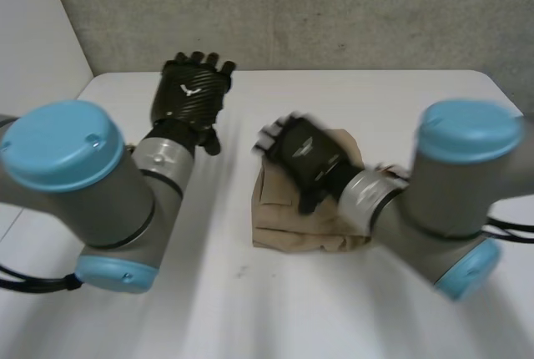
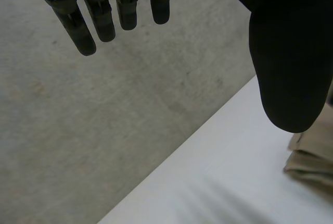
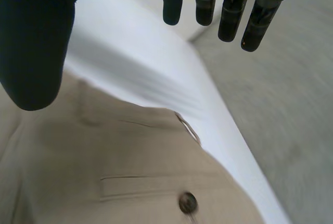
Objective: Fold the shorts.
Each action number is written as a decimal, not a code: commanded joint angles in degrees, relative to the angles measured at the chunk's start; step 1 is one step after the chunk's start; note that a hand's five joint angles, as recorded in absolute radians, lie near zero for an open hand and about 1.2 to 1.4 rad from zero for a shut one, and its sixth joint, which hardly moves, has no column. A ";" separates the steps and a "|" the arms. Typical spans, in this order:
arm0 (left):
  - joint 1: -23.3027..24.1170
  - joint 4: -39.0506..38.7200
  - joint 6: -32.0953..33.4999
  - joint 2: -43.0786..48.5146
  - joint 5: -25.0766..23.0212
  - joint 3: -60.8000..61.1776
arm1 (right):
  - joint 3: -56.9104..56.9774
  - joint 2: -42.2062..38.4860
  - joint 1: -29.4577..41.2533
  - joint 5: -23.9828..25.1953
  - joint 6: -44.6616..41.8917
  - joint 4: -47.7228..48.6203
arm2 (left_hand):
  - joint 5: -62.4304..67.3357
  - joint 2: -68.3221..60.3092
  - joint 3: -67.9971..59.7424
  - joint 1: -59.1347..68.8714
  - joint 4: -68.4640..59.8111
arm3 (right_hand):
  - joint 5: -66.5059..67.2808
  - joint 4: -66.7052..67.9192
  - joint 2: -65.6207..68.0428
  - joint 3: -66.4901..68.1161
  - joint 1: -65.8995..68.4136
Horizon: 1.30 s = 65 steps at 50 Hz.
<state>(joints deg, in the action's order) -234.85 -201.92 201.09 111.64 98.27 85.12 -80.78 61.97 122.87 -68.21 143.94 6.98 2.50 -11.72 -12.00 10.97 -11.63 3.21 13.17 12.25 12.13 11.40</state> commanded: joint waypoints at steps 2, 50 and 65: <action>3.61 7.15 -8.25 6.56 -4.05 -10.76 | -0.43 9.39 -11.85 -1.05 39.13 -1.35 | 4.27 -5.04 -4.77 5.80 -5.14 | -3.21 -3.17 -2.25 -2.13 -1.40; -1.21 31.84 -9.49 -10.47 -0.71 -21.84 | 13.28 16.86 -14.23 -24.59 23.41 -15.06 | 4.94 -5.71 -5.44 6.46 -5.81 | -3.21 -3.17 -2.25 -2.13 -1.40; -9.75 42.40 -19.60 -15.67 -7.04 -20.00 | 16.80 17.83 -14.15 -25.22 21.03 -23.06 | -2.50 1.72 2.00 -0.97 1.63 | -3.21 -3.17 -2.25 -2.13 -1.40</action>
<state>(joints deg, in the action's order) -244.43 -159.59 183.37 95.40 93.87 64.23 -63.81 80.17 108.53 -95.32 165.34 -15.86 2.49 -12.54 -12.85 12.87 -12.37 2.74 13.16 11.74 11.51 10.55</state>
